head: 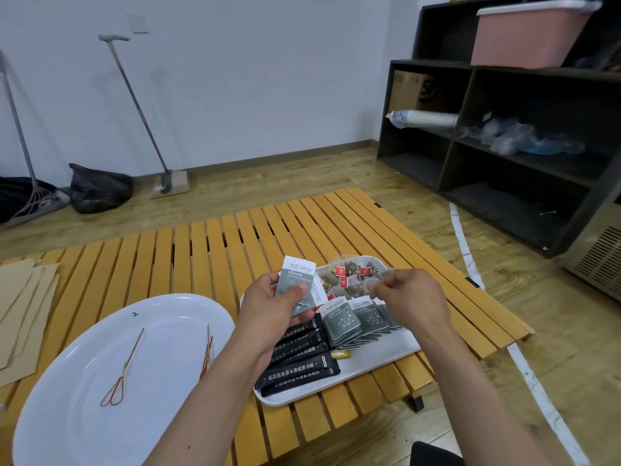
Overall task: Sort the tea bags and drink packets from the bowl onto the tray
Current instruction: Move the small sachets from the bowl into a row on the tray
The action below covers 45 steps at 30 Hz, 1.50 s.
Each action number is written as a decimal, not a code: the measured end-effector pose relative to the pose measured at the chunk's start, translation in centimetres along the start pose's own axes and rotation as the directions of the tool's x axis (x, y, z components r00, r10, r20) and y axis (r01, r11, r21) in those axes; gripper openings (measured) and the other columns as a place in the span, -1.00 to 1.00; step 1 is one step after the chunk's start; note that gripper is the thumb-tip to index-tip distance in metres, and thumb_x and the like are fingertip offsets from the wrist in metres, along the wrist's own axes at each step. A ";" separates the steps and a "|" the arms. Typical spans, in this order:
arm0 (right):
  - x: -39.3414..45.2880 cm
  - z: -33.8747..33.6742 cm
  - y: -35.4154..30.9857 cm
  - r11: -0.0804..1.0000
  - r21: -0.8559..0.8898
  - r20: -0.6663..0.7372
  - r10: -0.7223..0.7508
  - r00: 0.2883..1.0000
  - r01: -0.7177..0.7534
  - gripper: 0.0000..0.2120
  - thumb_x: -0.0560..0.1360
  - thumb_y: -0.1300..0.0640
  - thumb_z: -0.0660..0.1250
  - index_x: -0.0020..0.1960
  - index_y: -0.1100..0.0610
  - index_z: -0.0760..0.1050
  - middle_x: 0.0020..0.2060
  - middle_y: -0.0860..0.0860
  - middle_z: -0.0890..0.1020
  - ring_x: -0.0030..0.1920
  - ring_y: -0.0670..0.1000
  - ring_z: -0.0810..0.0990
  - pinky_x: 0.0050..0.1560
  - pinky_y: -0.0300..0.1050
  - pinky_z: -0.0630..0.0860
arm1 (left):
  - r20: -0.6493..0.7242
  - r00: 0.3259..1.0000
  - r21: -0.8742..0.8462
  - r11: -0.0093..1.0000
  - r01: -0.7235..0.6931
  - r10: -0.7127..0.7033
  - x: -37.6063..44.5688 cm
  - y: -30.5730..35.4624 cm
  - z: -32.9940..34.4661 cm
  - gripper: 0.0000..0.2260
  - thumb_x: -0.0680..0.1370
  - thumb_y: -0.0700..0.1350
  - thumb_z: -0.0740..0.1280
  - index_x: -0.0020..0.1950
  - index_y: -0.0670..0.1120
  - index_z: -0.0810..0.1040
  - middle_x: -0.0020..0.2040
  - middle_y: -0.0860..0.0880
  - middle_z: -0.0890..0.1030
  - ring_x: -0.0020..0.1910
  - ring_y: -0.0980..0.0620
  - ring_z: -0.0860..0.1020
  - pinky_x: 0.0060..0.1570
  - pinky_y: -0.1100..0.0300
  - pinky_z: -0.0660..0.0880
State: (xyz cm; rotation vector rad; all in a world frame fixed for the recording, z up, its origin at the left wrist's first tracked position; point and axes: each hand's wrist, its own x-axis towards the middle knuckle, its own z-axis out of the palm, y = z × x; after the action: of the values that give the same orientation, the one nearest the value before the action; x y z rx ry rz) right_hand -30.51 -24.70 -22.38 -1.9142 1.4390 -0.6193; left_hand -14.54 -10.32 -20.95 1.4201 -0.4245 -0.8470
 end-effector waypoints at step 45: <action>0.0 -0.1 -0.1 0.989 0.150 0.035 -0.009 0.999 0.003 -0.90 0.48 -0.01 0.51 -0.14 0.01 0.69 -0.34 -0.06 0.71 -0.28 -0.06 0.70 -0.27 -0.15 0.60 | -0.027 1.000 0.060 0.998 -0.012 0.013 -0.1 0.2 0.0 -0.71 0.55 -0.19 0.47 0.27 -0.11 0.58 -0.04 -0.05 0.76 -0.21 0.07 0.74 -0.28 0.24 0.64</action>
State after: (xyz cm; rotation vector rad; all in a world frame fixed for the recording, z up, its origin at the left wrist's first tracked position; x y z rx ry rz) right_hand -30.50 -24.70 -22.20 -1.8042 1.3262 -0.6731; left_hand -14.58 -10.26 -20.78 1.4817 -0.4406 -0.8094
